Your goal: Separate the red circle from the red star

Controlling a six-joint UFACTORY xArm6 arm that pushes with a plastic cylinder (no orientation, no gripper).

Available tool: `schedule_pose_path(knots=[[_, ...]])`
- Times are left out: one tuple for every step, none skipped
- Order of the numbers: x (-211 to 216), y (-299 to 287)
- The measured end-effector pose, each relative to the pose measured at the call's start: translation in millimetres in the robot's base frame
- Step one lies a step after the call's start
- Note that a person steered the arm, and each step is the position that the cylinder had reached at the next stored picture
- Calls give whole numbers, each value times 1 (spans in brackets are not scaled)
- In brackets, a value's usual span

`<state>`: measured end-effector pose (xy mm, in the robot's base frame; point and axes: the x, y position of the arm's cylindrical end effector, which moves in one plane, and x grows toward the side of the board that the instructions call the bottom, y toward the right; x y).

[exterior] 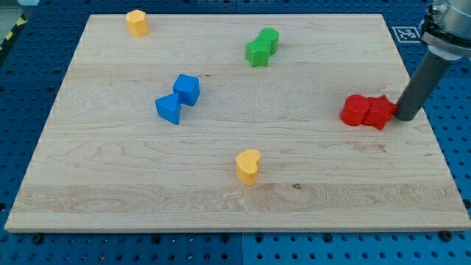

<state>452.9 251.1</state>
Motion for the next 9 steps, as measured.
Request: schedule_pose_path(knots=[[16,23],[74,56],[77,32],[56,-12],[39,-38],[29,-56],[20,-57],[3,-57],[-15,-76]])
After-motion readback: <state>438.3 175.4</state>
